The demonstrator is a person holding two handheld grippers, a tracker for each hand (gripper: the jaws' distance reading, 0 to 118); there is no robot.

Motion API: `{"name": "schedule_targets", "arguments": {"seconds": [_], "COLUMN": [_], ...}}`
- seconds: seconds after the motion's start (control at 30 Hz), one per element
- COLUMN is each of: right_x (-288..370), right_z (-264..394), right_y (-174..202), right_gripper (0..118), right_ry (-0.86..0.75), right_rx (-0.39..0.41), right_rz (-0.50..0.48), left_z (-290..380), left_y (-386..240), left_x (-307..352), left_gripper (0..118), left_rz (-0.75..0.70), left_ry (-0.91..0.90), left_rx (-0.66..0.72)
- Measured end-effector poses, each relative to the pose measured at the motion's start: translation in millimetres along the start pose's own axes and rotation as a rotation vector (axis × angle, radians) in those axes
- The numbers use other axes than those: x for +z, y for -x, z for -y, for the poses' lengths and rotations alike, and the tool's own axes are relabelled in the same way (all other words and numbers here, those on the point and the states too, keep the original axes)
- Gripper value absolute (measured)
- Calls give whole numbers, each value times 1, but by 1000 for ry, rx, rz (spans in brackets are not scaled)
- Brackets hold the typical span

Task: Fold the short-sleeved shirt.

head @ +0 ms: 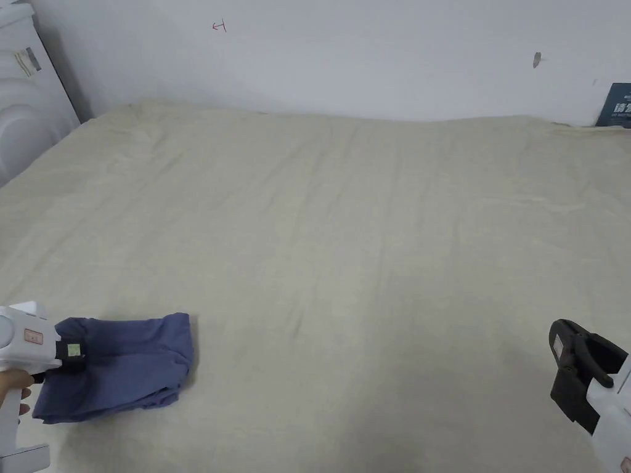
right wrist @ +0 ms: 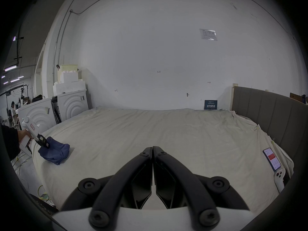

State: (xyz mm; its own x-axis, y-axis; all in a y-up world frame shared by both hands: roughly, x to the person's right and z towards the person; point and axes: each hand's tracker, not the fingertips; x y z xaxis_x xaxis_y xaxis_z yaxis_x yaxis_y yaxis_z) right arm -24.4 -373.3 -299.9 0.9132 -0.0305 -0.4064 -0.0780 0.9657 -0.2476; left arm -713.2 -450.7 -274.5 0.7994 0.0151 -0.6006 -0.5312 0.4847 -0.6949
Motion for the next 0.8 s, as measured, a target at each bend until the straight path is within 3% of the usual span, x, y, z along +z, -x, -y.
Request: {"name": "schedule_targets", "arguments": {"seconds": [0.13,0.17,0.37,0.47,0.53,0.8], "right_x": [9,12,15,22,32,58], "right_z": [-9,-13,-25,-36,-80,-108], "right_y": [-2,-4,2,1,31,28], "right_gripper": [0,0,0,0,0,0], "right_ry": [-13,-18,-66,-92,-108,-183], "right_rx": [1,3,16,32,34,30], "right_rz": [4,8,45,74,94,148], "left_z": [-1,-2,1,8,12,54], "left_y": [-9,-10,-47,-72,-91,-169], "left_x": [23,33,119,160,186,255], "left_gripper": [95,102,105,114,116,115], "left_rz": [-58,-45,31,44,64,111], "left_ry": [-115,-157,-490,-654,-702,-873], "left_rx": [22,24,19,-23,-62,-170]}}
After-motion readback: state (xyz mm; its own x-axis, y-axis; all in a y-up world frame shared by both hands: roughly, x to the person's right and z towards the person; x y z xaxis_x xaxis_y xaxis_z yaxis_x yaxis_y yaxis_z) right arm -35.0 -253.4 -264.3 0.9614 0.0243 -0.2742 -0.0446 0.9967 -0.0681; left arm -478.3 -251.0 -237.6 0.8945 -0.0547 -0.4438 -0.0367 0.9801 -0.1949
